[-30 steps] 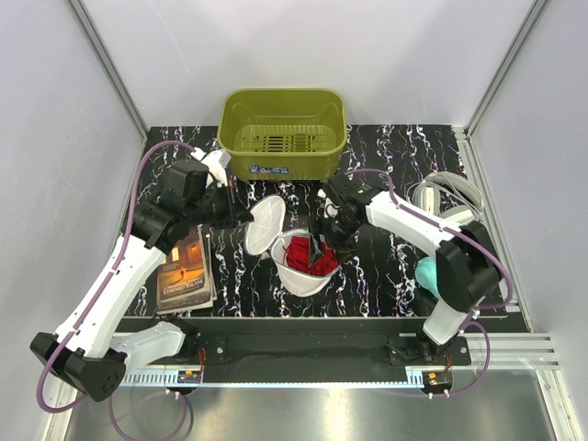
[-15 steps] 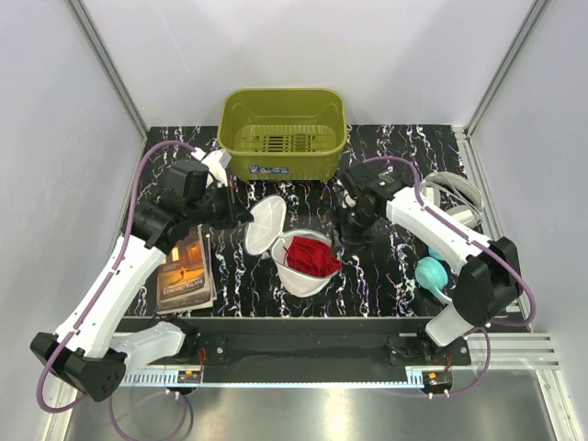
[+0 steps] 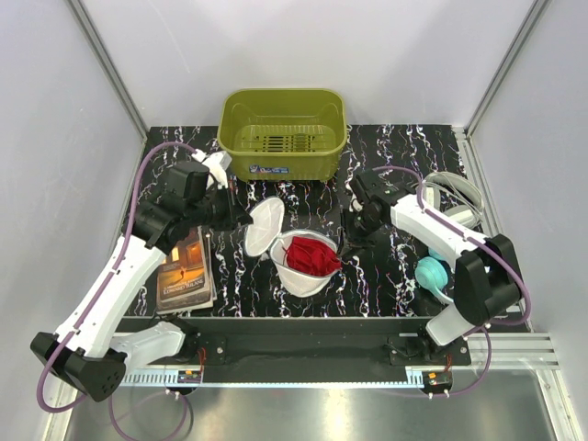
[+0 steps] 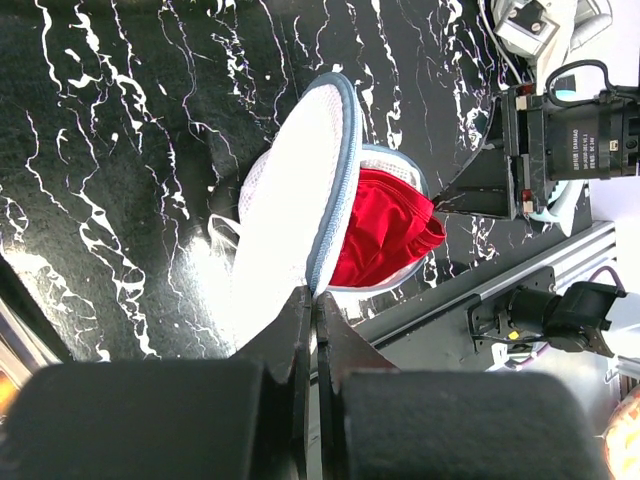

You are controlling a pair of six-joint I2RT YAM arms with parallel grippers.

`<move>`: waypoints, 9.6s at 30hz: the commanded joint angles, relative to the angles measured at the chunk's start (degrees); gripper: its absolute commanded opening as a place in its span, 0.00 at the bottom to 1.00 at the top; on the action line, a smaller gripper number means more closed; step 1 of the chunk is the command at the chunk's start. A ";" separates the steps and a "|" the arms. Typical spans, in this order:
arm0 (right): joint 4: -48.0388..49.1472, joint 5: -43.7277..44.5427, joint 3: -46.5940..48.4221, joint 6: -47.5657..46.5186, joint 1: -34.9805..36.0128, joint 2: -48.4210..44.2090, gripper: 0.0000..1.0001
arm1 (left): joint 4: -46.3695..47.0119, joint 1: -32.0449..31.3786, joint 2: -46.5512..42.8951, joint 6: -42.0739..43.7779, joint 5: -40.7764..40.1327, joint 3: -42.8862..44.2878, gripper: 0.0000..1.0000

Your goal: Place the bra in the laundry bag and zip it closed

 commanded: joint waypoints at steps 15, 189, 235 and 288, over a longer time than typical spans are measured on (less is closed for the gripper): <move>9.02 -5.31 -2.31 3.68 0.21 0.80 0.00 | -8.66 -10.59 0.66 2.21 -27.67 12.15 0.42; 12.01 -17.26 4.72 -17.50 -3.66 2.99 0.00 | 38.60 0.82 12.26 2.38 22.32 -19.21 0.99; 27.91 -14.89 -18.65 45.16 -8.58 -25.84 0.82 | 58.30 -18.33 15.69 -67.57 -8.42 -28.62 0.00; 38.29 -22.01 -25.08 61.25 -10.51 -17.49 0.00 | 46.45 -31.17 12.61 -12.47 -21.86 -22.12 0.49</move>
